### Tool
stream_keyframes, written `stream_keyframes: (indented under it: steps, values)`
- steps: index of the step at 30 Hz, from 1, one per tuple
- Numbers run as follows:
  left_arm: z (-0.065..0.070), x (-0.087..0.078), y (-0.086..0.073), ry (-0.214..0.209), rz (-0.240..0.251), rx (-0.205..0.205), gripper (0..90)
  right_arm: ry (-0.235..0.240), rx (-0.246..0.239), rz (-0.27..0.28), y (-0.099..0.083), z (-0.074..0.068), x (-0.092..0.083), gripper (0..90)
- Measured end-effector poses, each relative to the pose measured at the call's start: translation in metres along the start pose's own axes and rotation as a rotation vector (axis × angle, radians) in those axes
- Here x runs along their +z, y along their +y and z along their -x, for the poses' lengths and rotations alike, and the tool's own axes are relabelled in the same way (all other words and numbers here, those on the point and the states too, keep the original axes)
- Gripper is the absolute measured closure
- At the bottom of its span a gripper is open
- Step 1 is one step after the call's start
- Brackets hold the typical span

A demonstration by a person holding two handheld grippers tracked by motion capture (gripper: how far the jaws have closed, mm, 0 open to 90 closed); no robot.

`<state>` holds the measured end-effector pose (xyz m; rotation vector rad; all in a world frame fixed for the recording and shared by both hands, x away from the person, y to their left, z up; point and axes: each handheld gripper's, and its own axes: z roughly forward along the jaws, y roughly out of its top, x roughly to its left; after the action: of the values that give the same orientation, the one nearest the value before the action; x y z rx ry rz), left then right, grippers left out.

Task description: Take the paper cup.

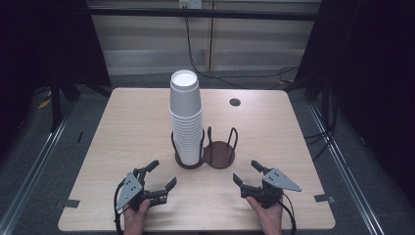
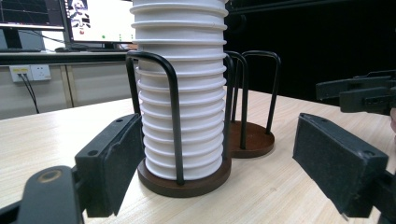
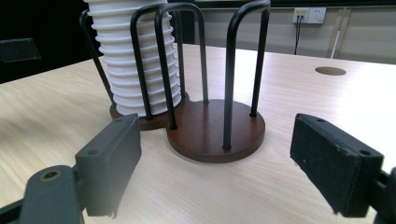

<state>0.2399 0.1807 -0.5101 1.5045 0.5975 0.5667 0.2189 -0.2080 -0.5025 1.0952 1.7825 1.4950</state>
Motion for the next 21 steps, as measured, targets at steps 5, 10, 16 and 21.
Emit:
stream_keyframes:
  steps: [5,10,16,21]
  values:
    - [0.000,0.000,0.000,0.000,-0.001,0.001,16.0,0.031,-0.008,0.015,0.006,0.000,-0.004,17.3]
    - [0.000,0.000,0.000,-0.001,-0.001,0.002,16.0,0.055,-0.015,0.010,0.014,-0.002,-0.004,18.4]
    - [0.000,0.000,0.000,-0.001,-0.001,0.002,16.0,0.119,-0.020,0.002,0.029,-0.004,-0.002,23.3]
    - [0.000,0.000,0.000,-0.001,0.000,-0.001,16.0,0.129,-0.041,-0.026,0.044,-0.006,-0.001,24.8]
